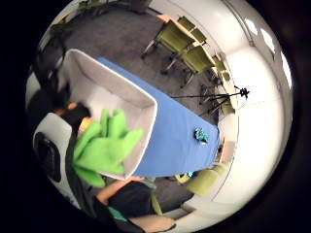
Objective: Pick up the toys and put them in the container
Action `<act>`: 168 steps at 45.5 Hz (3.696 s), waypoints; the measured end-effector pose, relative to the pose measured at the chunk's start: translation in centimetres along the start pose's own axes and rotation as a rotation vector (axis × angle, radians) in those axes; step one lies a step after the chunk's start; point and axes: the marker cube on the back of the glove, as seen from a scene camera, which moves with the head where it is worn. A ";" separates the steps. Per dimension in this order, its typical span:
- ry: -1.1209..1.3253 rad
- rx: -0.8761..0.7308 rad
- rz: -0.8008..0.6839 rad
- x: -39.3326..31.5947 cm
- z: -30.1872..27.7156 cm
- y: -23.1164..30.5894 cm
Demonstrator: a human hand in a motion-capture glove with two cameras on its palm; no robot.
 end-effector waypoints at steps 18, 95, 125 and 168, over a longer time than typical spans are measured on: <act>-0.024 0.011 -0.006 -4.2 -1.2 3.0; -0.016 -0.141 0.402 48.8 24.4 20.6; -0.043 -0.012 0.517 49.5 23.0 22.0; 0.085 0.142 0.274 29.5 0.5 11.3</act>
